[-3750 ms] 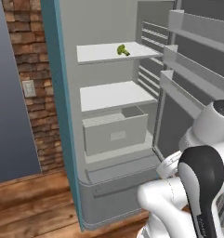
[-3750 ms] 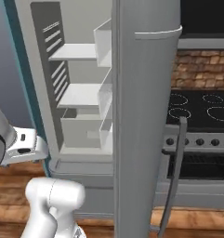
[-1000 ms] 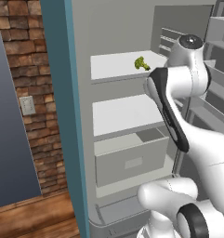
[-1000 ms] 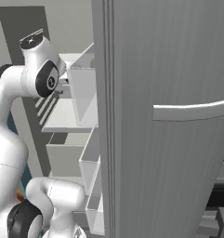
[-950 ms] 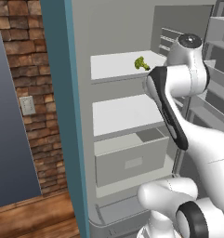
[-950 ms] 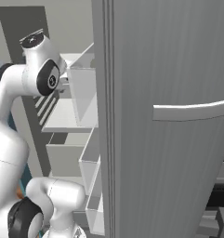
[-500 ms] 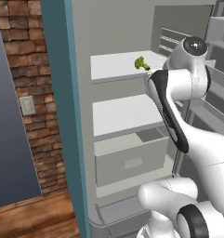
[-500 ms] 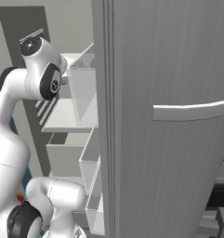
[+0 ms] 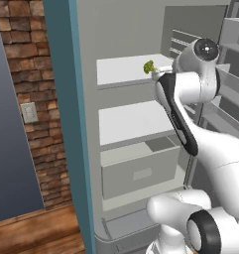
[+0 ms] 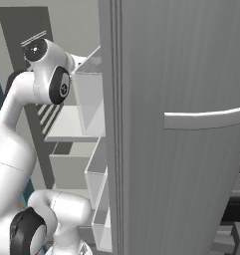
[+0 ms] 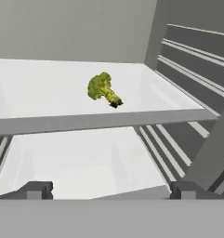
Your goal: Place one broccoli and one fish in each tupperware on the nearby counter, to pack two identical lunches.
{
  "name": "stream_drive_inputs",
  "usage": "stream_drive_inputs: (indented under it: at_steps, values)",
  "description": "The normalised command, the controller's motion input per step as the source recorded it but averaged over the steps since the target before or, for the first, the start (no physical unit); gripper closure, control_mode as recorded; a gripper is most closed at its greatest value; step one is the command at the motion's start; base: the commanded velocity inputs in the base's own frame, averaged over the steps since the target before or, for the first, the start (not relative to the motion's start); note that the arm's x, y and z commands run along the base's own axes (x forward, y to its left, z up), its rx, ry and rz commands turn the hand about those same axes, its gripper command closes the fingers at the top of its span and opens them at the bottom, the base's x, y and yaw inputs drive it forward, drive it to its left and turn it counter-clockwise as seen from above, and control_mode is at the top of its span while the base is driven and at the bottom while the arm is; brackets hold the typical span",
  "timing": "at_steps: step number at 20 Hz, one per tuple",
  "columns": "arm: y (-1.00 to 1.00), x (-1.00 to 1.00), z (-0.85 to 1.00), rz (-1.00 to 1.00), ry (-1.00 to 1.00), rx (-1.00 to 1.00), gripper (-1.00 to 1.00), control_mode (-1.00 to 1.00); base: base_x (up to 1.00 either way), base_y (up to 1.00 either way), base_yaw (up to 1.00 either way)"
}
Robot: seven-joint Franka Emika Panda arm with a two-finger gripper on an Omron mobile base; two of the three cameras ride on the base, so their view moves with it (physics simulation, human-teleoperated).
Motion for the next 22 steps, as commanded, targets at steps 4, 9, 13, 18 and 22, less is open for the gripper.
stream_drive_inputs:
  at_steps: [4,9,13,18,22]
  values:
    - [-0.06,0.7,-0.03,0.0,0.12,0.0,-1.0,-1.0,0.0,0.0,0.0]
    - [-0.11,0.7,-0.29,0.0,0.11,0.0,-1.0,-1.0,0.0,0.0,0.0]
    - [-0.13,0.73,-0.17,0.02,0.04,0.0,-1.0,-1.0,0.0,0.0,0.0]
    - [-0.08,0.7,-0.13,0.03,0.0,0.0,-1.0,-1.0,0.0,0.0,0.0]
    - [0.0,0.63,-0.21,0.04,0.0,0.0,-1.0,-1.0,0.0,0.0,0.0]
